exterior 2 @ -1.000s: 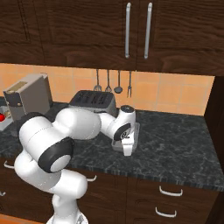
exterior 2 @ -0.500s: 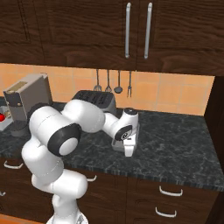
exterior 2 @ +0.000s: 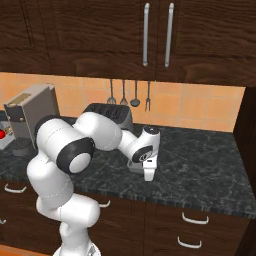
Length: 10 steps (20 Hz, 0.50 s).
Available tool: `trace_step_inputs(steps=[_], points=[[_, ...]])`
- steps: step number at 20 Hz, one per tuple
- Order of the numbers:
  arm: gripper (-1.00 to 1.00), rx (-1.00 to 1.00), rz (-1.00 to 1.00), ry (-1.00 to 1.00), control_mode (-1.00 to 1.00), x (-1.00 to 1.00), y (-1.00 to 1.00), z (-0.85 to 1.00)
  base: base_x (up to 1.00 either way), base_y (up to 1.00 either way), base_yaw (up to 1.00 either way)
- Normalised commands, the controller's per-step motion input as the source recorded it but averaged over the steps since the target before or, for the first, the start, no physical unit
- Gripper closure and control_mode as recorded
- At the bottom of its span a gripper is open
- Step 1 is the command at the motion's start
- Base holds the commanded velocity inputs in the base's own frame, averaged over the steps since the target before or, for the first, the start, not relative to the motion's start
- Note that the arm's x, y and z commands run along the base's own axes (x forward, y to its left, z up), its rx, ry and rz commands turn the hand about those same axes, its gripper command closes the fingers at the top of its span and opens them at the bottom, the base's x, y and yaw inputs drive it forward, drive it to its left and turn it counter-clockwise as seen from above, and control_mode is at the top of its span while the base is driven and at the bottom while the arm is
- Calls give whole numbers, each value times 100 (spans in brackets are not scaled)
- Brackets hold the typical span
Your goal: Take the meat container that has the steak and place it on the second highest rack of the freezer. Then take the vegetable container that has the tomato and mushroom and place it on the highest rack of the freezer.
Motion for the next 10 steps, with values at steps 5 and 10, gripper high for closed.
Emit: trace_step_inputs(steps=[5,10], points=[[-100,0,0,0,-100,0,0,0,0,0,0],[100,0,0,0,-100,0,0,0,0,0,0]])
